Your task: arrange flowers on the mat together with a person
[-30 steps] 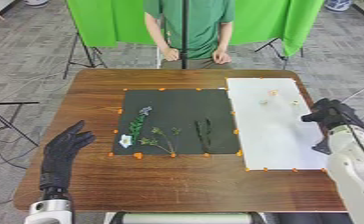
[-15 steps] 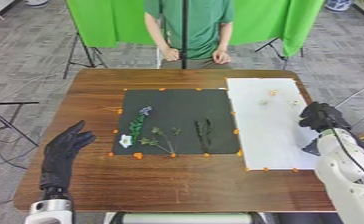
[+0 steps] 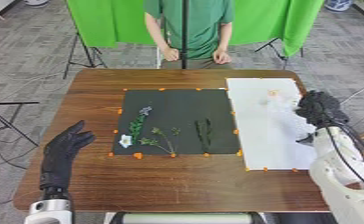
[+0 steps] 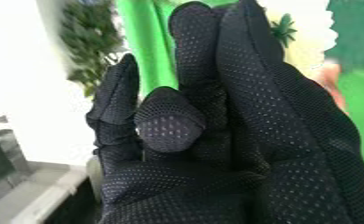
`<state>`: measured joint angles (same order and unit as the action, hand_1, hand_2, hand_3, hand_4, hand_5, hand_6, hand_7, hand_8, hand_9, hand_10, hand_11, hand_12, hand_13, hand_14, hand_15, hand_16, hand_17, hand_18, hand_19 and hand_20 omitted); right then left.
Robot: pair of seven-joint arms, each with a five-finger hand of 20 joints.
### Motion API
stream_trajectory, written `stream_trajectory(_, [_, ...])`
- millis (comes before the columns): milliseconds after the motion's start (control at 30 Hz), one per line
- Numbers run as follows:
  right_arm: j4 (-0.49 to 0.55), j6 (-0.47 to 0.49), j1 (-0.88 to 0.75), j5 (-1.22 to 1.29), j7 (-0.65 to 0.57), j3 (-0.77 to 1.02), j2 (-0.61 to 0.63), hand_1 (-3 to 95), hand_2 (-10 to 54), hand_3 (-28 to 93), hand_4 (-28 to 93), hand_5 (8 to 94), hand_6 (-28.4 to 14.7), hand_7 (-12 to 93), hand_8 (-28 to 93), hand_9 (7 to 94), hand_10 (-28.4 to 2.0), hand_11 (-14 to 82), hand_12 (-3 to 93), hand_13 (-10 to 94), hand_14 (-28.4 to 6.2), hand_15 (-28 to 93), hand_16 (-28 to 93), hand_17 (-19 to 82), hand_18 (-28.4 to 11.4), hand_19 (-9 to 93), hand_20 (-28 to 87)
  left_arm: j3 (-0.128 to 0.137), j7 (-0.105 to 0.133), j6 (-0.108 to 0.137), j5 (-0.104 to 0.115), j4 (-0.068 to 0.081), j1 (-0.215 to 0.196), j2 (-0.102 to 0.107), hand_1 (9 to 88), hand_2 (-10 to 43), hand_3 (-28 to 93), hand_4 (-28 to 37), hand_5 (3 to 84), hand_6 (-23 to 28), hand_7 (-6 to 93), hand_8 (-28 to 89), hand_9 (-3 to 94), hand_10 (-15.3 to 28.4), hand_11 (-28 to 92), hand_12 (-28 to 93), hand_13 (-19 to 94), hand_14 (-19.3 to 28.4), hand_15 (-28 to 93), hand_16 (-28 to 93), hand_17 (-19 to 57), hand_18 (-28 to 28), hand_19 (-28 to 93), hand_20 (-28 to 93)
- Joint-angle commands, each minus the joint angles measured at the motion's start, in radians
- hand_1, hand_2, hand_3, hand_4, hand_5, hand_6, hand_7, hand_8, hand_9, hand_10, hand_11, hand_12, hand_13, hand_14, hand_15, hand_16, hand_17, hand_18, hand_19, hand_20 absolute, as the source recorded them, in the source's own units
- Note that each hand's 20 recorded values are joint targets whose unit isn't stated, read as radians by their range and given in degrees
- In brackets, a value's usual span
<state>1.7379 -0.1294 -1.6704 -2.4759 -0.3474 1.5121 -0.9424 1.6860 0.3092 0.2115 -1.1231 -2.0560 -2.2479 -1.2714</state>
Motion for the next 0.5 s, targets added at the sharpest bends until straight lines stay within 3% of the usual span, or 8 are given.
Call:
stream_trajectory(33, [0.156, -0.004, 0.278, 0.003, 0.137, -0.215, -0.01, 64.9, -9.5, 56, -25, 80.5, 3.7, 25, 8, 85.6, -8.6, 12.4, 53.3, 72, -8.7, 78, 35, 32, -21.3, 71, 55, 0.002, -0.012, -0.003, 0.009, 0.002, -0.017, -0.002, 22.5, -2.0, 71, -24.7, 48.4, 3.6, 10.7, -6, 51.8, 14.6, 18, 13, 46, 17.7, 21, -3, 16.1, 13.2, 15, 22])
stream_trajectory(267, [0.071, 0.252, 0.54, -0.004, 0.318, -0.553, -0.112, 63.8, -9.5, 58, -25, 80.0, 3.8, 26, 9, 85.3, -8.9, 12.6, 54.6, 71, -8.9, 78, 36, 32, -20.7, 70, 55, -0.006, -0.018, -0.003, 0.002, 0.005, -0.004, -0.002, 22.5, -2.0, 71, -24.7, 48.3, 3.7, 10.6, -6, 51.7, 14.5, 18, 13, 46, 17.7, 21, -3, 16.1, 13.2, 15, 22])
stream_trajectory(500, [0.02, 0.342, 0.619, -0.084, 0.399, -0.747, -0.171, 63.0, -9.5, 59, -25, 79.3, 4.1, 27, 7, 83.6, -8.9, 14.0, 57.1, 70, -9.0, 78, 36, 31, -20.3, 69, 54, -0.013, -0.018, -0.002, 0.005, 0.01, 0.0, 0.003, 22.5, -1.9, 71, -24.6, 48.4, 3.7, 10.6, -6, 51.7, 14.6, 18, 13, 46, 17.7, 21, -3, 16.0, 13.3, 15, 21])
